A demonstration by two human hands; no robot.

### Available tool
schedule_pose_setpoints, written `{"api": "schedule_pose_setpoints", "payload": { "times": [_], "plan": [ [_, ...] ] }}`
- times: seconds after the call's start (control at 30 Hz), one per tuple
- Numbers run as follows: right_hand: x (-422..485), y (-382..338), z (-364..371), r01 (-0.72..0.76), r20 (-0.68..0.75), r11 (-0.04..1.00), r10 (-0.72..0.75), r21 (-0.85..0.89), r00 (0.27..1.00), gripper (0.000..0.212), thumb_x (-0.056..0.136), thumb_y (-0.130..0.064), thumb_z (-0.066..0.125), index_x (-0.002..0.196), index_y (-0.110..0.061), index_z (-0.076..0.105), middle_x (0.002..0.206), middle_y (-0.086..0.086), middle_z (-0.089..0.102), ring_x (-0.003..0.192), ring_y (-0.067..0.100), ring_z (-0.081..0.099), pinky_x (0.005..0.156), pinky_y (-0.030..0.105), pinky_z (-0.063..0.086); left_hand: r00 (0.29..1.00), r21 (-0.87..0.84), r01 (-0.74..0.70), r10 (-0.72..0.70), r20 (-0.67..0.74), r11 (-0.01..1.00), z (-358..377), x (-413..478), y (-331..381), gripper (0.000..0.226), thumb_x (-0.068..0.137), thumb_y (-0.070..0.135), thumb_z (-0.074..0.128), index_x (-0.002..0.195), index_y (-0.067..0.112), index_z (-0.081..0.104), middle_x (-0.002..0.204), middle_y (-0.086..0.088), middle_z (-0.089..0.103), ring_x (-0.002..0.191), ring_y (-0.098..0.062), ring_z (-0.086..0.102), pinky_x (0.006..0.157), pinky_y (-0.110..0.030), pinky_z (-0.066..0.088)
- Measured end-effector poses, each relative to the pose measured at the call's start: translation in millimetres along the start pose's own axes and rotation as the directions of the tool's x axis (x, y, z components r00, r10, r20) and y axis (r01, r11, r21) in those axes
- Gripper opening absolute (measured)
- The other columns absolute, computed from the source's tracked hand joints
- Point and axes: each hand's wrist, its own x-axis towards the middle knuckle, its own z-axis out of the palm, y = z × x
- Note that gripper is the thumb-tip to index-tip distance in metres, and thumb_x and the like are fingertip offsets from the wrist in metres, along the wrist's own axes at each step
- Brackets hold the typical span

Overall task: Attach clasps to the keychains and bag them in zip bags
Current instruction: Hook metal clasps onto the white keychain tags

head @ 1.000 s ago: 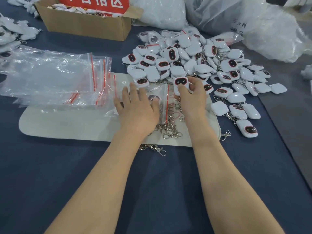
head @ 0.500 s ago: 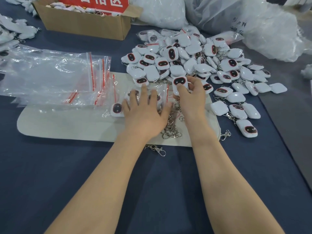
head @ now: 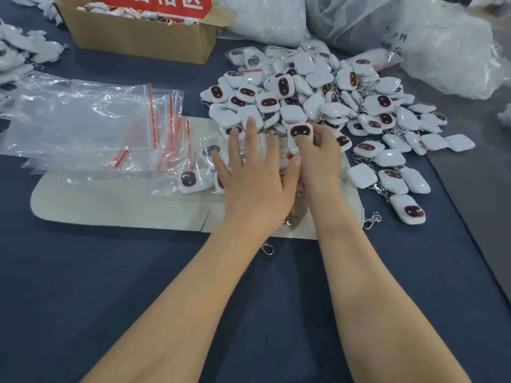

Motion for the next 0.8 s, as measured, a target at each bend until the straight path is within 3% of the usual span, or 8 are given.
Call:
{"api": "schedule_pose_setpoints", "payload": {
  "times": [0.13,0.2,0.37,0.47,0.53,0.67,0.73,0.8],
  "plan": [
    [1,3,1,0.009,-0.001,1.000,-0.009,0.000,1.000,0.028,0.092,-0.014,0.056,0.120,-0.011,0.056,0.098,-0.005,0.058,0.075,-0.004,0.052,0.059,0.002,0.041,0.993,0.000,0.066,-0.066,0.101,0.998,2,1,-4,0.062,0.096,0.056,0.011,0.150,0.026,0.018,0.160,-0.004,-0.010,0.146,-0.030,0.004,0.115,-0.055,0.003],
    [1,2,1,0.007,-0.002,1.000,-0.007,0.000,1.000,0.028,0.092,-0.014,0.056,0.120,-0.012,0.056,0.095,-0.010,0.057,0.077,-0.005,0.052,0.059,0.000,0.040,0.991,0.004,0.070,-0.070,0.115,0.998,0,2,-3,0.064,0.095,0.058,0.010,0.151,0.027,0.015,0.159,-0.003,-0.013,0.145,-0.032,0.007,0.114,-0.056,0.007],
    [0,3,1,0.012,-0.002,0.999,-0.012,-0.030,1.000,0.025,0.093,-0.018,0.056,0.118,-0.016,0.056,0.095,-0.012,0.057,0.082,-0.002,0.052,0.062,0.005,0.041,0.991,0.009,0.088,-0.088,0.099,0.996,-6,2,-6,0.064,0.096,0.059,0.016,0.149,0.025,0.023,0.158,0.002,-0.020,0.145,-0.033,0.001,0.114,-0.057,0.015],
    [0,2,0,0.022,-0.008,0.999,-0.023,-0.030,1.000,0.022,0.093,-0.018,0.056,0.116,-0.014,0.057,0.093,-0.011,0.056,0.080,-0.001,0.052,0.063,0.005,0.043,0.996,0.001,0.088,-0.088,0.010,0.996,-12,3,-6,0.059,0.097,0.056,0.018,0.144,0.024,0.031,0.159,0.000,-0.013,0.145,-0.030,-0.002,0.115,-0.057,0.007],
    [0,1,0,0.006,-0.007,1.000,-0.006,-0.011,1.000,0.025,0.093,-0.016,0.055,0.118,-0.011,0.056,0.097,-0.005,0.057,0.082,0.004,0.054,0.070,0.013,0.051,0.993,-0.028,0.112,-0.113,-0.030,0.993,-16,4,-8,0.058,0.097,0.056,0.019,0.144,0.024,0.033,0.159,0.000,-0.011,0.145,-0.029,-0.002,0.115,-0.057,0.007],
    [-1,0,0,0.016,-0.013,1.000,-0.016,0.007,1.000,0.026,0.093,-0.010,0.054,0.120,-0.007,0.056,0.103,0.002,0.058,0.078,0.002,0.054,0.052,0.003,0.041,0.985,-0.097,0.174,-0.174,0.018,0.980,-20,5,-13,0.061,0.096,0.058,0.021,0.144,0.023,0.033,0.158,0.003,-0.017,0.145,-0.030,-0.003,0.111,-0.057,0.022],
    [-1,-1,0,0.019,-0.015,1.000,-0.019,-0.001,1.000,0.026,0.093,-0.011,0.054,0.119,-0.008,0.057,0.104,0.001,0.060,0.078,0.001,0.055,0.057,0.005,0.044,0.985,-0.109,0.169,-0.172,-0.016,0.980,-20,6,-15,0.061,0.096,0.058,0.023,0.144,0.021,0.034,0.159,0.002,-0.014,0.145,-0.029,0.001,0.109,-0.053,0.026],
    [-1,-1,0,0.000,-0.010,1.000,0.000,-0.011,1.000,0.026,0.093,-0.014,0.055,0.119,-0.011,0.057,0.107,0.003,0.063,0.085,0.009,0.061,0.077,0.021,0.053,0.985,-0.149,0.113,-0.130,-0.112,0.982,-20,9,-17,0.061,0.096,0.056,0.025,0.143,0.018,0.037,0.159,-0.001,-0.007,0.145,-0.026,0.005,0.111,-0.047,0.025]
  ]
}}
